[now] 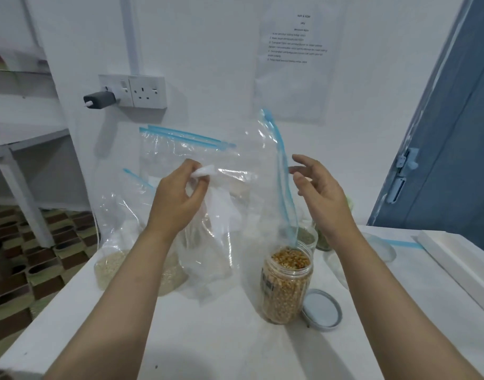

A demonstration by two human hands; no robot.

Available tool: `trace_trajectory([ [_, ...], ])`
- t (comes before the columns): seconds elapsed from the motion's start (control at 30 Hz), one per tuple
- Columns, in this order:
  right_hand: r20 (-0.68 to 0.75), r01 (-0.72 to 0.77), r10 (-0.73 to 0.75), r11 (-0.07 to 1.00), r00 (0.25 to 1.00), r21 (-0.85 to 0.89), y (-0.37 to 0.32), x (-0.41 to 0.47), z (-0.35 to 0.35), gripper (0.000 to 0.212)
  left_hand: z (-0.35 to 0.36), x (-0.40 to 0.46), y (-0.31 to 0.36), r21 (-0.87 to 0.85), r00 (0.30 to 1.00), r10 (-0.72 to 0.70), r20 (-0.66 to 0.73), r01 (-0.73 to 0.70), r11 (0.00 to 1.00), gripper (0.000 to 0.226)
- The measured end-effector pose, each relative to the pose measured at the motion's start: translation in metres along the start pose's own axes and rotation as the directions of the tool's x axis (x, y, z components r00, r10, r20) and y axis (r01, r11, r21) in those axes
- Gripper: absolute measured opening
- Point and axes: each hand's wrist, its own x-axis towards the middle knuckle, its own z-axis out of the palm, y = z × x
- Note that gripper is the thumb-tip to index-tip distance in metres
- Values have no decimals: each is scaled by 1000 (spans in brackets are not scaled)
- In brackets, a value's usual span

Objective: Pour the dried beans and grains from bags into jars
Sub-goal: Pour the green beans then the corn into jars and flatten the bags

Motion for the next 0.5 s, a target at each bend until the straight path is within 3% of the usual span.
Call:
trace_trajectory([
  [0.17, -158, -18, 6, 997, 987, -70, 3, -25, 24, 23, -11, -11, -4, -84, 980, -174, -99, 166, 983, 13],
  [0.23, -199, -114, 103, 993, 974, -42, -1, -35, 35, 21, -13, -17, -5, -158, 956, -263, -130, 241, 957, 16],
  [0.33, -8, -323, 324, 944, 946, 63, -18, -46, 48, 53, -15, -26, -7, -251, 903, -392, -174, 344, 905, 24],
  [0.4, 114, -339, 327, 934, 938, 110, -34, -53, 55, 65, -18, -31, -7, -291, 872, -443, -207, 377, 879, 25],
  [0.5, 178, -206, 181, 969, 967, 134, -52, -64, 72, 41, -26, -38, -3, -333, 841, -489, -232, 404, 852, 25],
])
